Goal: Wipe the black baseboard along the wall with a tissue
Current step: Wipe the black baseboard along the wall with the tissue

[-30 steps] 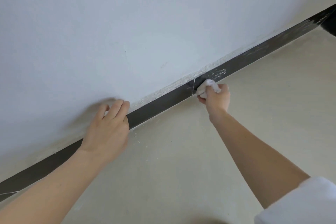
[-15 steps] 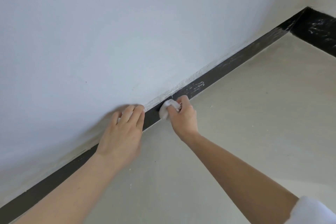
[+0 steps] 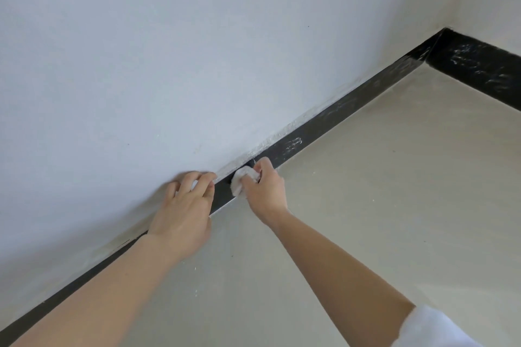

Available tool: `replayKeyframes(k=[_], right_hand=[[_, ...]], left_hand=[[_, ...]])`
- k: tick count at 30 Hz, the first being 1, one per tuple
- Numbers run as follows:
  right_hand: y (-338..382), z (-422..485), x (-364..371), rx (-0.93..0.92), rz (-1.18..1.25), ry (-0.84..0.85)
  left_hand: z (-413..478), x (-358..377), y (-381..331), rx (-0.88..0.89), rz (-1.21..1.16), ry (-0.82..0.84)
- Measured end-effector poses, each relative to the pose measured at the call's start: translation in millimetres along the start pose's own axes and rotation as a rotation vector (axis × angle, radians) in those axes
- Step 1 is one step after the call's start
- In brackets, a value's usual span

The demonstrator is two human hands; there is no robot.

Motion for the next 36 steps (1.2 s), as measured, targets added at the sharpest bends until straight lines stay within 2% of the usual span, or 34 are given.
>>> replayKeyframes(k=[4,8,10,14,16,18,22,24,27,30,33,35,36], right_hand=[[3,20,-46,0.103,0.102,-0.195],[2,36,-96,0.155,0.066,-0.33],[-6,35,-105,0.193,0.031,-0.32],[-26,17,-91,0.212,-0.026,-0.19],[-32,5,-77,0.193,-0.049,-0.111],[-37,-3,-60,0.166,-0.065,-0.039],[-43,3,-27,0.144,0.03,0.008],[-43,16,-21,0.169,0.096,0.012],[-43,40,-33,0.216,0.175,-0.072],[-45,68,-64,0.342,0.223,-0.206],[-49,86,-91,0.507,0.352,-0.41],[-47,80,-94,0.562,0.34,-0.435],[-47,71,-90,0.567,0.332,-0.386]], left_hand=[[1,-6,-6,-0.009,0.031,0.105],[4,-18,-15,-0.055,0.098,0.251],[5,-22,-17,-0.077,0.108,0.274],[8,-25,-24,-0.086,0.154,0.326],[12,-27,-30,-0.069,0.206,0.308],[20,-29,-36,-0.023,0.224,0.207],[47,-25,-42,0.174,0.228,-0.007],[63,-22,-46,0.219,0.355,-0.04],[76,-17,-50,0.22,0.556,-0.03],[80,-12,-48,0.201,0.585,0.068],[82,-15,-46,0.222,0.613,0.12],[86,-19,-49,0.298,0.617,0.171],[88,-21,-50,0.321,0.604,0.23]])
Point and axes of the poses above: each hand's wrist, its own z-axis towards the middle knuckle, its own x-axis out of the palm, y = z × x, the point moved 2 cm from there along z, towards the middle knuckle, and after that the axes turned 8 degrees about -z, right-handed, at the moved point
